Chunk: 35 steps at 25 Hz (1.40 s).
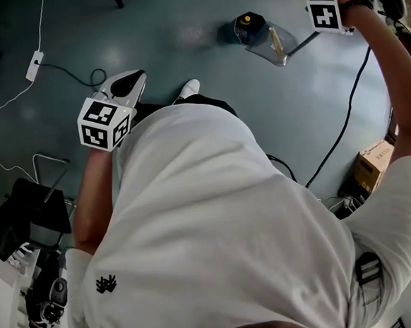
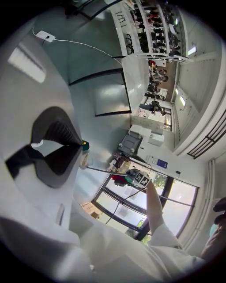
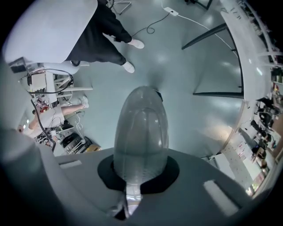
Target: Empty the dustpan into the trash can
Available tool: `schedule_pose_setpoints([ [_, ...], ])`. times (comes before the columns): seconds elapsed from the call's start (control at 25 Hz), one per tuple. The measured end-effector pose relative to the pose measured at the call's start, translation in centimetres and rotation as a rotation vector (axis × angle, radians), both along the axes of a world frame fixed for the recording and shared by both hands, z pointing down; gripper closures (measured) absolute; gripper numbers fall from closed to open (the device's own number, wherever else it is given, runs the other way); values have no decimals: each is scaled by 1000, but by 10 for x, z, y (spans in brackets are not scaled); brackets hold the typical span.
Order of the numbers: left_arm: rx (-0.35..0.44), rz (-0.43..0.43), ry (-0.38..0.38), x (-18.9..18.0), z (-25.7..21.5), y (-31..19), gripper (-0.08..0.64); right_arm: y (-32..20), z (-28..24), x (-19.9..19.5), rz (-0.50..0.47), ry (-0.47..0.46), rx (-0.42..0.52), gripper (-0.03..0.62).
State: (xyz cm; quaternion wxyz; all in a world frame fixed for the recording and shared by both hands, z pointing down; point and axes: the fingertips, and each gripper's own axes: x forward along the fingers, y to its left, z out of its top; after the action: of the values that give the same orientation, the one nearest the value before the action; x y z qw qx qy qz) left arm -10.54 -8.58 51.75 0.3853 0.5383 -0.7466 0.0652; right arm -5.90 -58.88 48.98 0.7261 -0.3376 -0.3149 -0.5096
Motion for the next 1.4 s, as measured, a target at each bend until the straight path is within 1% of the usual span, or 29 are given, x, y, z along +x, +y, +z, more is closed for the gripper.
schedule_pose_setpoints([
  [0.08, -1, -23, 4, -3, 2, 9, 503, 4, 6, -4, -30, 40, 18, 592],
  [0.2, -6, -52, 15, -6, 9, 20, 503, 14, 13, -19, -68, 74, 30, 592],
  [0.48, 1, -96, 39, -17, 17, 46, 503, 63, 31, -57, -177, 180, 72, 592],
  [0.56, -2, -111, 43, -19, 22, 51, 503, 71, 46, -64, -206, 196, 65, 592],
  [0.64, -3, -122, 46, -19, 26, 56, 503, 76, 50, -70, -229, 196, 71, 592],
  [0.8, -4, -138, 61, -26, 17, 74, 503, 80, 36, -70, -203, 232, 94, 592],
  [0.96, -2, -138, 68, -34, 24, 84, 503, 90, 41, -78, -209, 220, 96, 592],
  [1.04, 1, -127, 67, -35, 23, 87, 503, 89, 40, -71, -187, 228, 105, 592],
  [1.16, 9, -99, 66, -33, 21, 90, 503, 92, 32, -52, -141, 228, 105, 592],
  [1.28, 15, -51, 62, -37, 20, 91, 503, 98, 22, -43, -109, 176, 91, 592],
  [1.32, 18, -32, 60, -39, 19, 91, 503, 99, 19, -38, -89, 160, 87, 592],
  [1.4, 23, 8, 56, -43, 16, 88, 503, 96, 13, -19, -18, 151, 83, 592],
])
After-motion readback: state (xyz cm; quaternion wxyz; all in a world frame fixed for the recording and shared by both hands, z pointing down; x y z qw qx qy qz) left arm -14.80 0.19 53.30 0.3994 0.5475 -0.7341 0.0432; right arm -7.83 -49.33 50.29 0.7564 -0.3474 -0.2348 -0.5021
